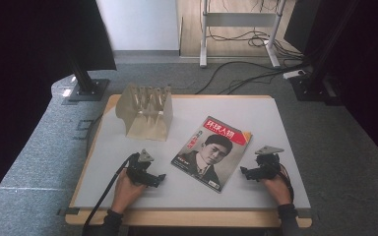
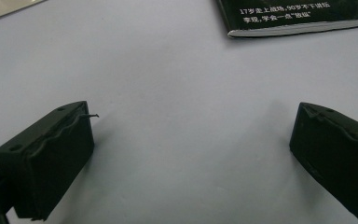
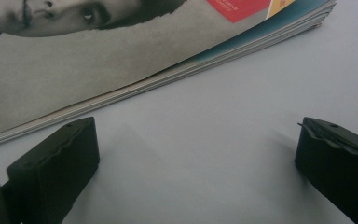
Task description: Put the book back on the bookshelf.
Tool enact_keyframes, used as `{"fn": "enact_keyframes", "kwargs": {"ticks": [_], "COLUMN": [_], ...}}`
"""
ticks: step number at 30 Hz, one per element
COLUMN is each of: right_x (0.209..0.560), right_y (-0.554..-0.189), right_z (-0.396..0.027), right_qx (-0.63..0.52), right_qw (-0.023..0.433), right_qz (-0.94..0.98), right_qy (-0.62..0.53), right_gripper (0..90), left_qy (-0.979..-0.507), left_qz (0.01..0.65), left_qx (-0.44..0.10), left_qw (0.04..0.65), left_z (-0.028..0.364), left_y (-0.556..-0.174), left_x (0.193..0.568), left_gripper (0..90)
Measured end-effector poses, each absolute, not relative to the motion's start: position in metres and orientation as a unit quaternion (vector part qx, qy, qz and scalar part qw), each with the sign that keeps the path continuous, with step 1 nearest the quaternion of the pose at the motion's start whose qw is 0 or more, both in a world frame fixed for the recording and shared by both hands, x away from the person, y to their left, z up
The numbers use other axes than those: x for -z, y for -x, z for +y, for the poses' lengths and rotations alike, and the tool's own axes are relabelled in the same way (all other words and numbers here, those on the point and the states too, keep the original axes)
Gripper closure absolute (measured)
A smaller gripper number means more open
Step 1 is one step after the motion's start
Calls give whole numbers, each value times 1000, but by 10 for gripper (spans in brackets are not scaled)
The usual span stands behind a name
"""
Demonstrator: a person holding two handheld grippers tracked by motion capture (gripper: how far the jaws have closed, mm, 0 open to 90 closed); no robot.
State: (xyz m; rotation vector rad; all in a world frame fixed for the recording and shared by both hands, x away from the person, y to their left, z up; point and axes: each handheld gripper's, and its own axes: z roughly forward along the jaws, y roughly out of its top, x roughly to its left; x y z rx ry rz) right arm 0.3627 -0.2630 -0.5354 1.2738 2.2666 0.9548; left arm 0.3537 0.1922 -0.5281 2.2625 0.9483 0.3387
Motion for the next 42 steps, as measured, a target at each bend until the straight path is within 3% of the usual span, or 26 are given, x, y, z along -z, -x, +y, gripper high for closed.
{"fn": "enact_keyframes", "kwargs": {"ticks": [15, 27, 42], "right_x": [518, 511, 517], "right_y": [-377, -410, -462], "right_z": [-255, -243, -233], "right_qx": [-346, -344, -339], "right_qw": [192, 203, 178], "right_qz": [812, 828, 841], "right_qy": [-430, -393, -382], "right_gripper": [0, 10, 49], "left_qy": [-863, -883, -899], "left_qz": [350, 314, 280], "left_qx": [-100, -110, -97], "left_qw": [350, 332, 322], "left_z": [179, 150, 106], "left_y": [-368, -396, -424], "left_x": [516, 498, 498], "left_gripper": [0, 0, 0]}}
